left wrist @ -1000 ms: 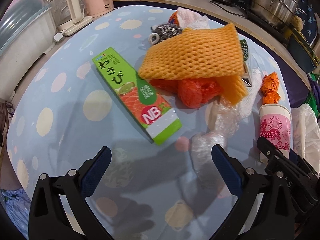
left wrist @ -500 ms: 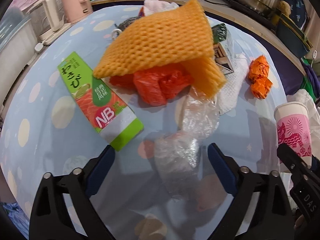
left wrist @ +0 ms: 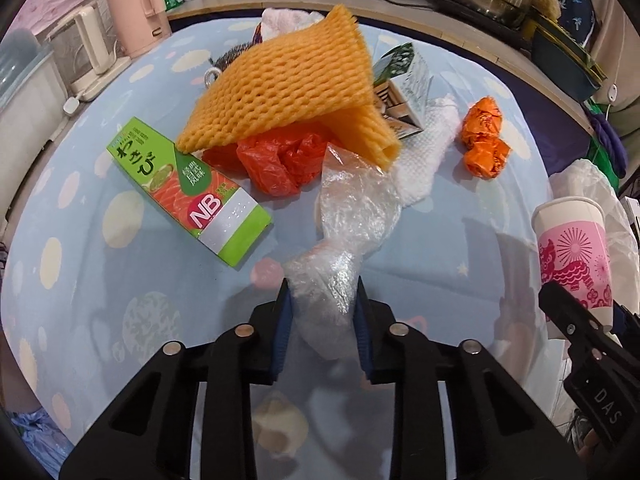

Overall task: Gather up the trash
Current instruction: 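Carry the pink cup to the bin with the right tool while the left tool grasps the clear plastic bag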

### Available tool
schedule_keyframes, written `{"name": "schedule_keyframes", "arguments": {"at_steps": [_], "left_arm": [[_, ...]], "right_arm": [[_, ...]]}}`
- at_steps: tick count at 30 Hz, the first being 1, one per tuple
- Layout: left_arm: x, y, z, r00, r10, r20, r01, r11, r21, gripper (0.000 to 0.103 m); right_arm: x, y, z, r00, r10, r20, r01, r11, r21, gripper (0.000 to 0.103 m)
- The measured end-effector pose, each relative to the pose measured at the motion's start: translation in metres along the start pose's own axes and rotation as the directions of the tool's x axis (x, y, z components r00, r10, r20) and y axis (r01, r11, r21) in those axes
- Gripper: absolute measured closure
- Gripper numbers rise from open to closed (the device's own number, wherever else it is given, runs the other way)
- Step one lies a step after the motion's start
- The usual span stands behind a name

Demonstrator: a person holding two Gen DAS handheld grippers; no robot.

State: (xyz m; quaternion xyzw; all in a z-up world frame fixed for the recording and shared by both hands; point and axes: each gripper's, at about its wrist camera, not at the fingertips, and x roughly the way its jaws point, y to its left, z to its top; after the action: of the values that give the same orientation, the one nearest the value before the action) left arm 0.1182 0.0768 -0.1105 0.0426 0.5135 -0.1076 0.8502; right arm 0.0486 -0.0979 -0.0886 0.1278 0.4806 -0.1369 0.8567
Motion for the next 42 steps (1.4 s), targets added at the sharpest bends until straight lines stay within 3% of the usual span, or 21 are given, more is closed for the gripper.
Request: {"name": "schedule_keyframes", "arguments": {"at_steps": [21, 42], "left_arm": [[-0.089, -0.066, -0.013, 0.99, -0.095, 0.101, 0.082, 0.989, 0.125, 0.078], [-0.093, -0.179, -0.004, 0.972, -0.204, 0.117, 0.156, 0.931, 0.329, 0.078]], "right_arm": [[-0.072, -0.052, -0.017, 0.99, -0.024, 0.137, 0.013, 0.997, 0.08, 0.04], [-0.081, -0.16, -0.006, 0.971, -0.166, 0.171, 0.115, 0.954, 0.277, 0.04]]}}
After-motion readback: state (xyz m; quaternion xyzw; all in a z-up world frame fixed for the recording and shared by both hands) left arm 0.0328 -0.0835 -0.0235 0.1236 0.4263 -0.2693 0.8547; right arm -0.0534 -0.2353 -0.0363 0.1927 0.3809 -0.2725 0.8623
